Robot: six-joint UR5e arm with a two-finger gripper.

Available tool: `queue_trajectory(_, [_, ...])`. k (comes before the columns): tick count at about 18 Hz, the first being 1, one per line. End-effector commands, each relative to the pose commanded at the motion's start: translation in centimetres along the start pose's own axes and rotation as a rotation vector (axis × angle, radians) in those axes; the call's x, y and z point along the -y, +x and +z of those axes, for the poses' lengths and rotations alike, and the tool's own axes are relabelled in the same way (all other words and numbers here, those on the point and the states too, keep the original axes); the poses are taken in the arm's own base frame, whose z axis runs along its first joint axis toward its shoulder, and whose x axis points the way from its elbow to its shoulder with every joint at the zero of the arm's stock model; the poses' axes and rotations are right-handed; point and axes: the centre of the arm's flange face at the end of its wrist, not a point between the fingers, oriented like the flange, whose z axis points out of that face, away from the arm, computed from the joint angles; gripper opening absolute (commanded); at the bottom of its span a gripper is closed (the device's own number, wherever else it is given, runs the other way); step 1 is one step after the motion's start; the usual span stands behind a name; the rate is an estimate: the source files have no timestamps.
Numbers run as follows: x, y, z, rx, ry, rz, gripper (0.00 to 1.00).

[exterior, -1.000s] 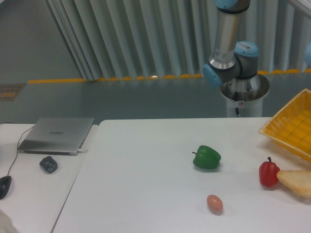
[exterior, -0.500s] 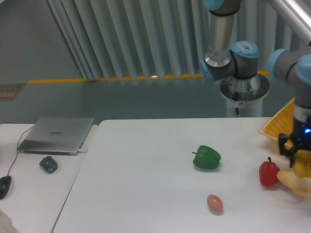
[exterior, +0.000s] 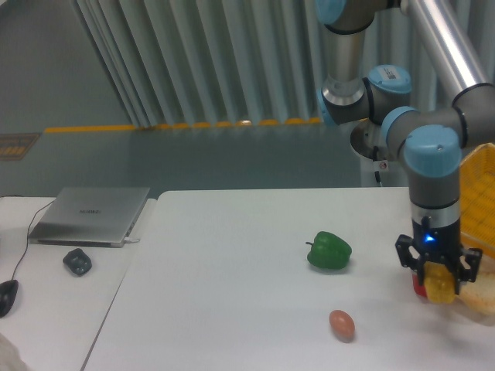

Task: Place the yellow pepper on the table
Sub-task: 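Grasp the yellow pepper and lift it out of the basket, then lower the yellow pepper onto the table beside the red pepper and release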

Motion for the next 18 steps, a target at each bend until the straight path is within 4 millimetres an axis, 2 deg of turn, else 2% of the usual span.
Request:
queue_trajectory(8, [2.2,3.6,4.9,0.066,-0.083,0.024,0.34])
queue_trajectory(10, [2.3,3.8,5.7,0.065,-0.096,0.02,0.34])
queue_trajectory(14, [2.4,3.8,5.4,0.07,-0.086,0.02,0.35])
queue_trajectory(15, [2.4,3.8,5.4,0.07,-0.086,0.022,0.48])
queue_trajectory(16, [2.4,3.8,5.3,0.071,-0.085,0.025,0.72])
queue_trajectory(17, [2.4,3.7,5.3,0.073,-0.087,0.028,1.0])
queue_trajectory(18, [2.3,3.7,5.3,0.087,-0.096,0.031,1.0])
